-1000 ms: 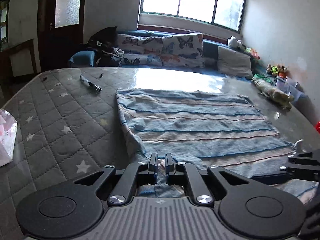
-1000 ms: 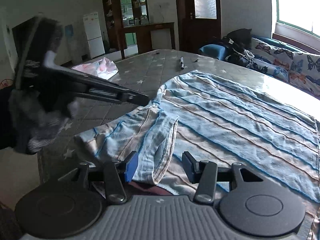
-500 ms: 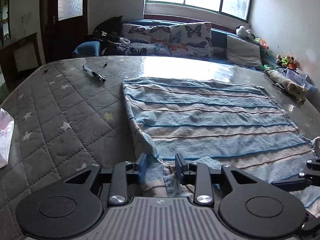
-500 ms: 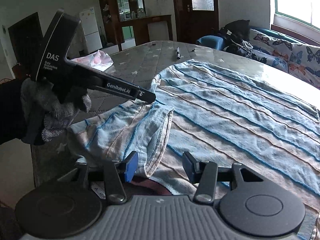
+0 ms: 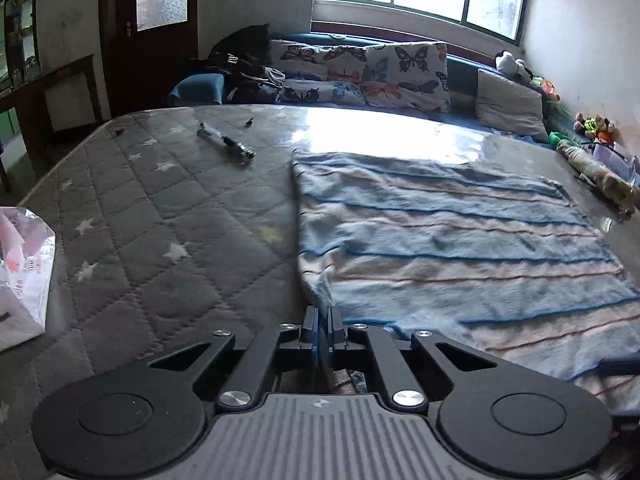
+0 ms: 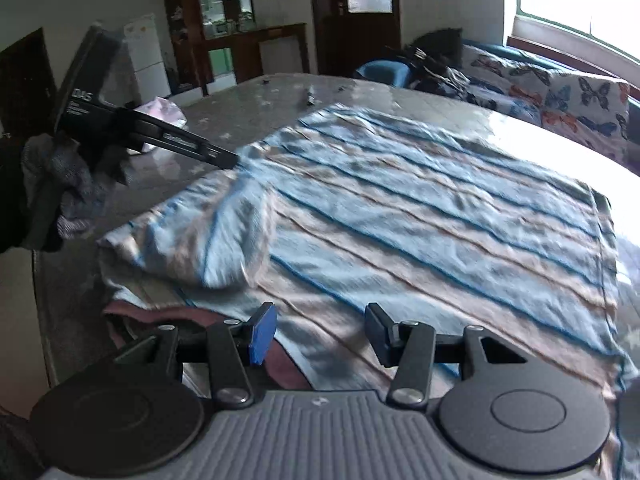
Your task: Fold clothes
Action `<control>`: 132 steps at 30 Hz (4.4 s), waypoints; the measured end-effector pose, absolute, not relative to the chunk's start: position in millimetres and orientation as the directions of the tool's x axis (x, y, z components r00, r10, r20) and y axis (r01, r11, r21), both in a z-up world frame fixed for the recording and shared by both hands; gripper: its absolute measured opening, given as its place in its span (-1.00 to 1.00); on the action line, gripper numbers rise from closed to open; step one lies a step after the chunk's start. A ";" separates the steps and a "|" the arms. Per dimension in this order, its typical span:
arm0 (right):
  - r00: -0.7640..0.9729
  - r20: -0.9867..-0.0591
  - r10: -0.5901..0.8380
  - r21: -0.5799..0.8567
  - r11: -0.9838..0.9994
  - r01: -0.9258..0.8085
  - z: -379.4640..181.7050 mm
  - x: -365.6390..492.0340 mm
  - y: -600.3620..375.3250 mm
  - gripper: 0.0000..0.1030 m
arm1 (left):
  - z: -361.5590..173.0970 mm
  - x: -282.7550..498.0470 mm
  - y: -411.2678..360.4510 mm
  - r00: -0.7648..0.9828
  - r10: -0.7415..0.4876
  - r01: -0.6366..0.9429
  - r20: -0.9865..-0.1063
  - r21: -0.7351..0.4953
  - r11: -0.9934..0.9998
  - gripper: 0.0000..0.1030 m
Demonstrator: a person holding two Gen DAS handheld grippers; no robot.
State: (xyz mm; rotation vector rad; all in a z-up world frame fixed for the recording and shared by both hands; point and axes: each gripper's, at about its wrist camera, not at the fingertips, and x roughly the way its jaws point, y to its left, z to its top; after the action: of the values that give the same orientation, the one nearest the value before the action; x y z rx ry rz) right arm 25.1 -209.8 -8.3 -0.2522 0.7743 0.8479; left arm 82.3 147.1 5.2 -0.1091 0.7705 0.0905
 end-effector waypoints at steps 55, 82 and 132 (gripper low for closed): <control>0.480 -0.662 0.576 0.037 0.665 -0.746 19.7 6.1 -229.6 -0.62 | 3.1 22.2 66.2 0.711 -0.175 0.186 -0.682 -0.058 0.981 -0.62; 0.736 -0.667 0.118 0.063 0.993 -0.103 -14.5 0.8 -434.9 -0.19 | 29.3 33.7 -4.3 0.732 -0.248 0.263 -0.634 -0.074 0.962 0.03; 0.600 -0.665 0.445 0.070 0.837 -0.543 12.5 75.1 -302.0 -0.63 | 14.9 59.2 -52.0 0.719 -0.263 0.328 -0.643 -0.019 0.944 0.71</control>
State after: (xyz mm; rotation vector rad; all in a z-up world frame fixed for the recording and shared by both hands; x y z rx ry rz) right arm 75.1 -302.0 12.5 -0.1448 0.7283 0.5753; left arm 59.2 -52.0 14.9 0.0986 0.6951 -0.3277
